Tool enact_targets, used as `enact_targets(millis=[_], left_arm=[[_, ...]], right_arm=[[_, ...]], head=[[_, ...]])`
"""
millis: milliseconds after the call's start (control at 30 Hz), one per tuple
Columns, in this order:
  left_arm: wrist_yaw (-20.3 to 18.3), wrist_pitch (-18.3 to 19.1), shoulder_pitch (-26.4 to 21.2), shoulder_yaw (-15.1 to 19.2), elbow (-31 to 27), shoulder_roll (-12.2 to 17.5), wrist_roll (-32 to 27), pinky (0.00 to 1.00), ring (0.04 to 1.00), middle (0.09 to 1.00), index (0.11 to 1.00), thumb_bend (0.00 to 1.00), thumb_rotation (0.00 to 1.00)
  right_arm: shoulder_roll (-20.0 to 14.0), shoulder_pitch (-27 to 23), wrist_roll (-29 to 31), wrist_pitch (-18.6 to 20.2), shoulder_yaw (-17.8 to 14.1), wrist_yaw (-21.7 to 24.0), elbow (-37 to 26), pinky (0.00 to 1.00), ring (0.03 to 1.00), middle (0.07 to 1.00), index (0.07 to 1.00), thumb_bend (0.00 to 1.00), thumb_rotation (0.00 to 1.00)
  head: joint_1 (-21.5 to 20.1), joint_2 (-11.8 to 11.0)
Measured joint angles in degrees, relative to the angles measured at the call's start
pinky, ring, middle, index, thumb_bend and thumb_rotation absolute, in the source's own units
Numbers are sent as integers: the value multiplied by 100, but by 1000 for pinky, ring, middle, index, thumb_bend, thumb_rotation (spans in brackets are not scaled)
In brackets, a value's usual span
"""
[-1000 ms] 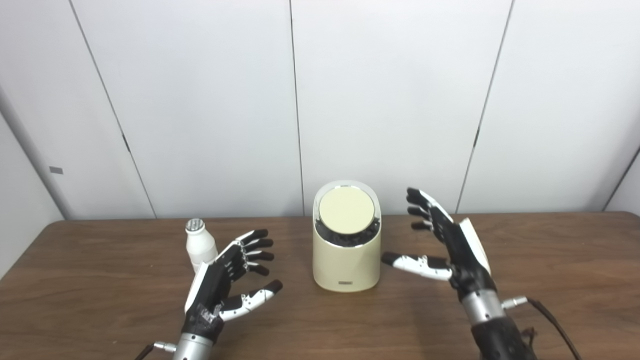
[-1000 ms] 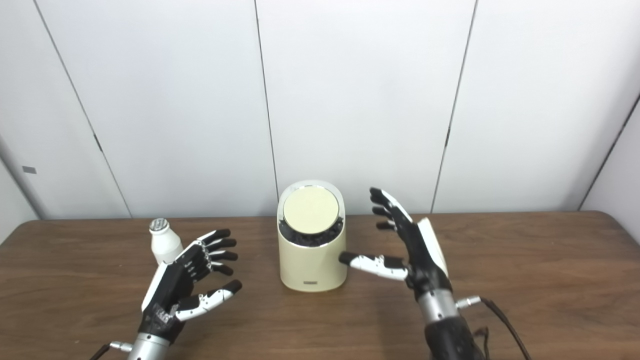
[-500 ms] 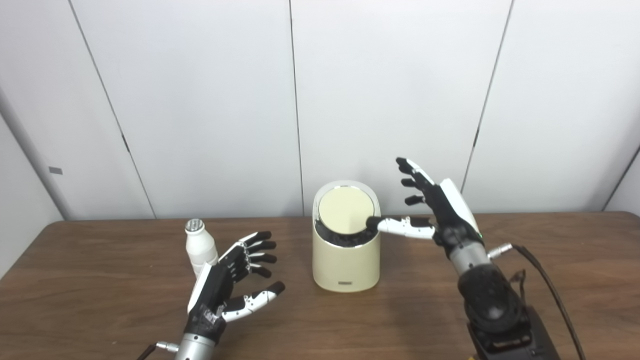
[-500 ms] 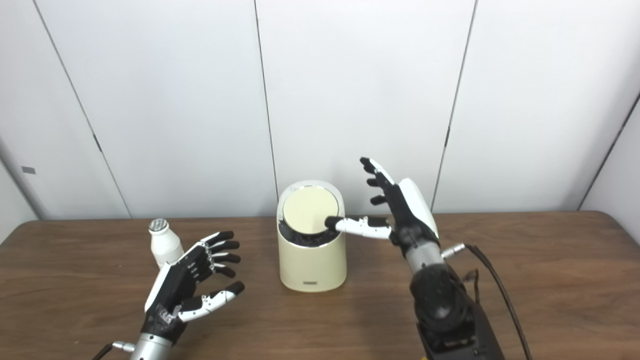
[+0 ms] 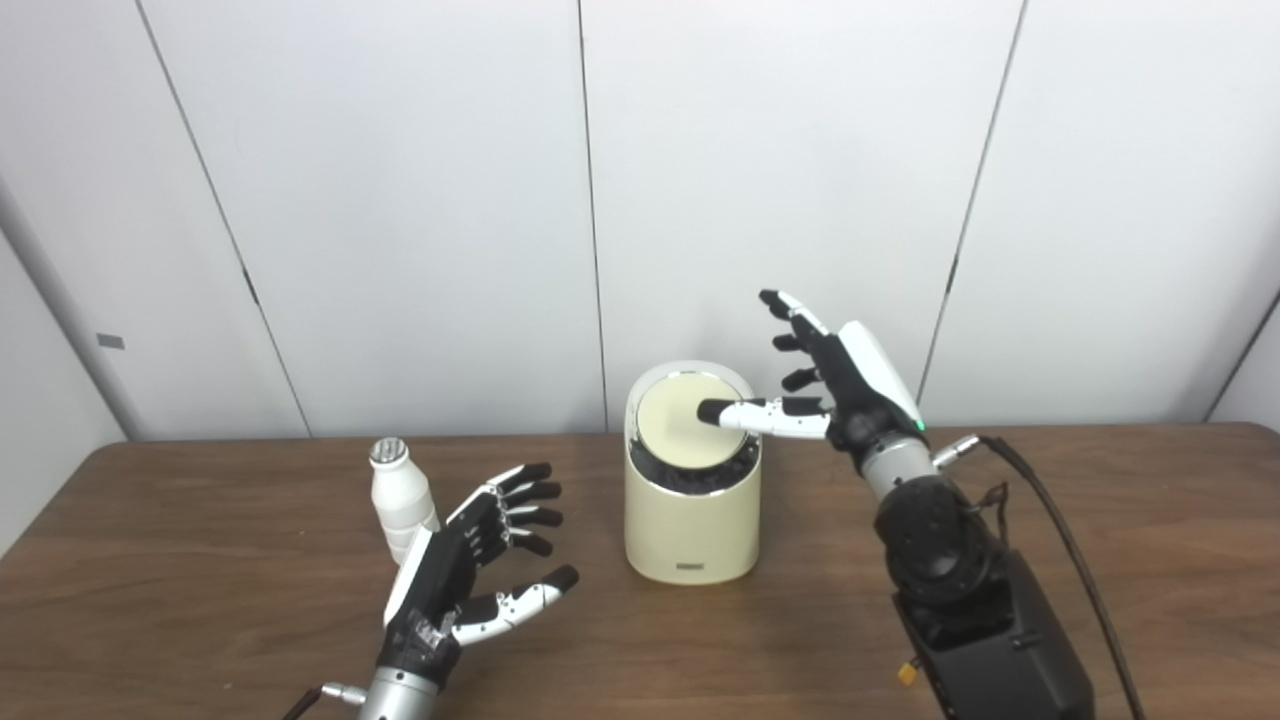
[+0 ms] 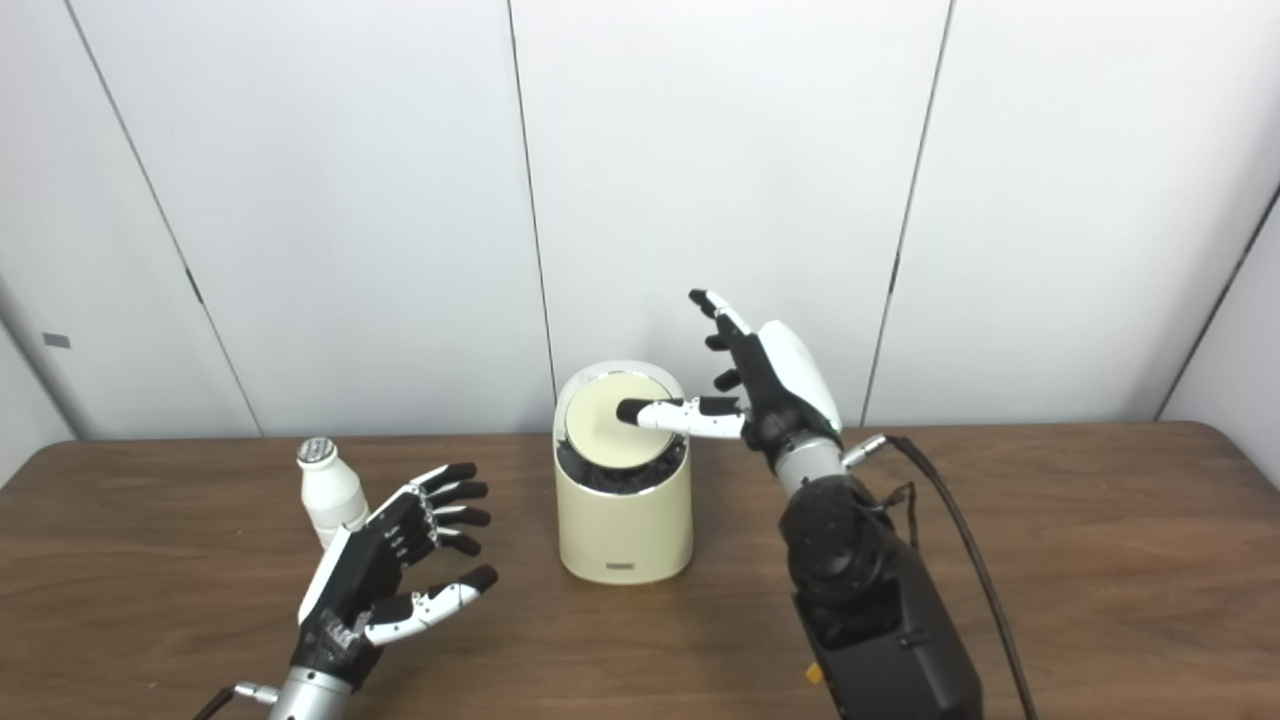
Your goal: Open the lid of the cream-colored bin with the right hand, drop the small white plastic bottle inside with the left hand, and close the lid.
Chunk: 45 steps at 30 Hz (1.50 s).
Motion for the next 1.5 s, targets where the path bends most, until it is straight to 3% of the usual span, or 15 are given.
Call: enact_targets(millis=[400, 1000, 1267, 1400, 1500], left_arm=[[7, 30, -2, -17, -20, -42, 9, 574, 689, 772, 819, 634, 0], [-45, 58, 1, -74, -119, -84, -67, 578, 689, 774, 823, 627, 0], [-48, 150, 6, -79, -210, -90, -67, 576, 692, 775, 825, 634, 0], [-51, 174, 8, -94, -219, -110, -68, 579, 693, 776, 828, 634, 0], [-50, 183, 8, -105, -220, -112, -64, 573, 693, 776, 824, 638, 9]], right_arm=[[84, -160, -227, 71, 184, -102, 379, 705, 866, 913, 926, 1000, 413], [-38, -213, -339, 74, 288, -109, 608, 636, 842, 910, 929, 983, 348], [-198, -377, -432, 65, 519, -104, 779, 667, 869, 922, 922, 954, 288], [-263, -499, -601, 58, 697, -106, 819, 636, 842, 914, 915, 946, 257], [-381, -567, -743, 32, 851, -74, 823, 674, 838, 916, 913, 944, 248]], head=[[26, 35], [26, 105], [35, 141], [79, 167], [114, 176]])
